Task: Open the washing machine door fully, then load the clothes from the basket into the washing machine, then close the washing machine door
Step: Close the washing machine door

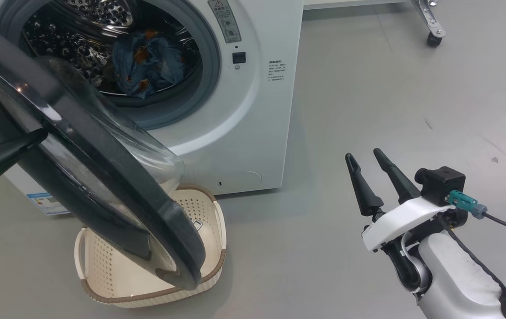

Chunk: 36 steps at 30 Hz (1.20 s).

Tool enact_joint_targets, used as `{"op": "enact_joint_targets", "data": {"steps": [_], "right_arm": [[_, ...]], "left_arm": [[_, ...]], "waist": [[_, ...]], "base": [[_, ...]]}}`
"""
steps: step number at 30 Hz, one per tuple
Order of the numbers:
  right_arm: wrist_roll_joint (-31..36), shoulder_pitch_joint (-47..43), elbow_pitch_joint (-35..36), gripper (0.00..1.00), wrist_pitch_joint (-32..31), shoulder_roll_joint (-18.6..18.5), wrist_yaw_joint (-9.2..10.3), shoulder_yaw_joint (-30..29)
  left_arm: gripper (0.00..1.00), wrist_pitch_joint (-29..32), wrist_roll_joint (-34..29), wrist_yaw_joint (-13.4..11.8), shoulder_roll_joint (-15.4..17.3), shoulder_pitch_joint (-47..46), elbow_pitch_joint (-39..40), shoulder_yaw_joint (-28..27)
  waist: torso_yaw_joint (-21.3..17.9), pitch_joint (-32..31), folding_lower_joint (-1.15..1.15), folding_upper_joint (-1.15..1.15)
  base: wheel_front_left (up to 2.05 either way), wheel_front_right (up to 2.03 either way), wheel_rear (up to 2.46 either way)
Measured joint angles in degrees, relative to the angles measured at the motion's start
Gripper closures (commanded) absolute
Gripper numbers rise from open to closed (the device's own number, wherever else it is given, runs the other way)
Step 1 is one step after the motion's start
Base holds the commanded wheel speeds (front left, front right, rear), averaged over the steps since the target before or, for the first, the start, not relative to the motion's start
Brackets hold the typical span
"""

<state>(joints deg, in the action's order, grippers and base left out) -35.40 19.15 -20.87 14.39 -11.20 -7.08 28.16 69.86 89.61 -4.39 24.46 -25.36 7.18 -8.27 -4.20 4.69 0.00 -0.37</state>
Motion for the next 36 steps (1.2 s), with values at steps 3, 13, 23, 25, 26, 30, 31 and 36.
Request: {"op": "enact_joint_targets", "data": {"steps": [3, 13, 23, 25, 26, 30, 31, 36], "right_arm": [[0.0, 0.01, 0.11, 0.0, 0.0, -0.1, 0.0, -1.15], [0.02, 0.0, 0.23, 0.0, 0.01, -0.05, 0.0, -2.6], [0.12, 0.0, 0.37, 0.0, 0.0, 0.05, 0.0, -2.5], [0.13, 0.0, 0.38, 0.0, 0.01, 0.53, 0.0, -2.29], [0.13, 0.0, 0.38, 0.0, 0.0, 0.51, 0.0, -2.32], [0.21, -0.02, 0.38, 0.0, 0.01, 0.46, 0.0, -2.43], [0.21, -0.02, 0.37, 0.0, 0.0, 0.46, 0.0, -2.43], [0.21, -0.03, 0.37, 0.0, 0.01, 0.45, 0.0, -2.44]], "left_arm": [[1.0, -0.52, -0.01, -0.35, -0.93, -0.15, 0.31, 1.13], [1.0, -2.6, -0.43, -0.36, -3.35, -1.14, 0.88, 2.74], [1.0, -3.93, -1.68, -0.36, -4.21, -1.55, 1.09, 2.71], [1.0, -4.39, -2.36, -0.35, -4.16, -1.55, 1.22, 2.29], [1.0, -4.42, -2.36, -0.35, -4.16, -1.55, 1.24, 2.21], [1.0, -4.7, -3.78, -0.25, -3.24, -1.35, 1.41, 2.12], [1.0, -4.93, -3.96, -0.22, -2.82, -1.35, 1.44, 1.87], [0.44, -5.97, -4.09, 0.78, -2.64, -0.32, 1.57, 0.65]], "waist": [[-0.7, 0.48, 0.0, 0.0], [-0.07, 0.89, 0.0, 0.0], [1.74, 0.86, 0.0, 0.0], [2.01, 0.81, 0.0, 0.0], [2.08, 0.78, 0.0, 0.0], [2.4, 0.56, 0.0, 0.0], [2.46, 0.52, 0.0, 0.0], [2.74, 0.28, 0.0, 0.0]], "base": [[0.0, 0.0, 0.0], [0.0, 0.0, 0.0], [0.0, 0.0, 0.0], [0.0, 0.0, 0.0], [0.0, 0.0, 0.0], [0.0, 0.0, 0.0], [0.0, 0.0, 0.0], [0.0, 0.0, 0.0]]}}
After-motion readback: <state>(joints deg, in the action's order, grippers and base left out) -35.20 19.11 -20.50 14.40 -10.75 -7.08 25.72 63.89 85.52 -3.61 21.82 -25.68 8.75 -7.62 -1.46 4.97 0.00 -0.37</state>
